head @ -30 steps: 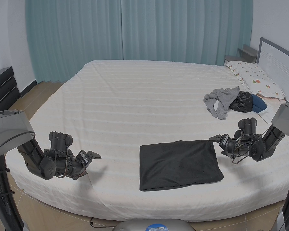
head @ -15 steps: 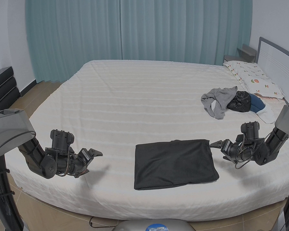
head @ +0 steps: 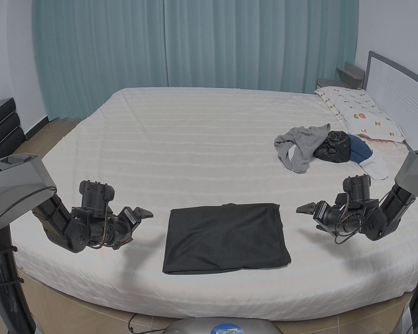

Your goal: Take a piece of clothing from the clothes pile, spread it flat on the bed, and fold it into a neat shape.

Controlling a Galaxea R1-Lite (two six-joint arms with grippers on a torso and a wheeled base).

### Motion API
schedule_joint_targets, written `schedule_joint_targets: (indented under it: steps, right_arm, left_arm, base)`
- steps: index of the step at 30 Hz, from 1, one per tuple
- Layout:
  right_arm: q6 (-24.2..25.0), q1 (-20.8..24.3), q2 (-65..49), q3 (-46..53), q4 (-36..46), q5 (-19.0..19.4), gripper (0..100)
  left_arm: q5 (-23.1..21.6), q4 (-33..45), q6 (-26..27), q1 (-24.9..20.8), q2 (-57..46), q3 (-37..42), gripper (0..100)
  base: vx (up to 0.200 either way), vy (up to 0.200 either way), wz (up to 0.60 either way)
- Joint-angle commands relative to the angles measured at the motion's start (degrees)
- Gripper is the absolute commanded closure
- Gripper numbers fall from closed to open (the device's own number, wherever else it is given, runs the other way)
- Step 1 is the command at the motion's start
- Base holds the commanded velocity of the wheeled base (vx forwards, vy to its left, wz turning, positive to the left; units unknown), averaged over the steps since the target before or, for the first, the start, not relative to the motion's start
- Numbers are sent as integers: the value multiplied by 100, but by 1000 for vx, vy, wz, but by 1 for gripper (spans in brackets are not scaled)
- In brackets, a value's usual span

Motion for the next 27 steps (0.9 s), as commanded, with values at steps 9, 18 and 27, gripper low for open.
schedule_joint_targets:
  steps: [9, 18, 27]
  right_arm:
    - [24, 234, 121, -228, 6, 6, 0]
    - [60, 507, 569, -597, -3, 6, 0]
    - [60, 735, 885, -957, -3, -38, 0]
  left_arm:
    - [27, 19, 16, -153, 300, -483, 0]
    - [133, 1, 235, -619, 792, -870, 0]
    - [695, 37, 684, -839, 1354, -1538, 0]
  base:
    - [200, 0, 0]
    - [0, 0, 0]
    - [0, 0, 0]
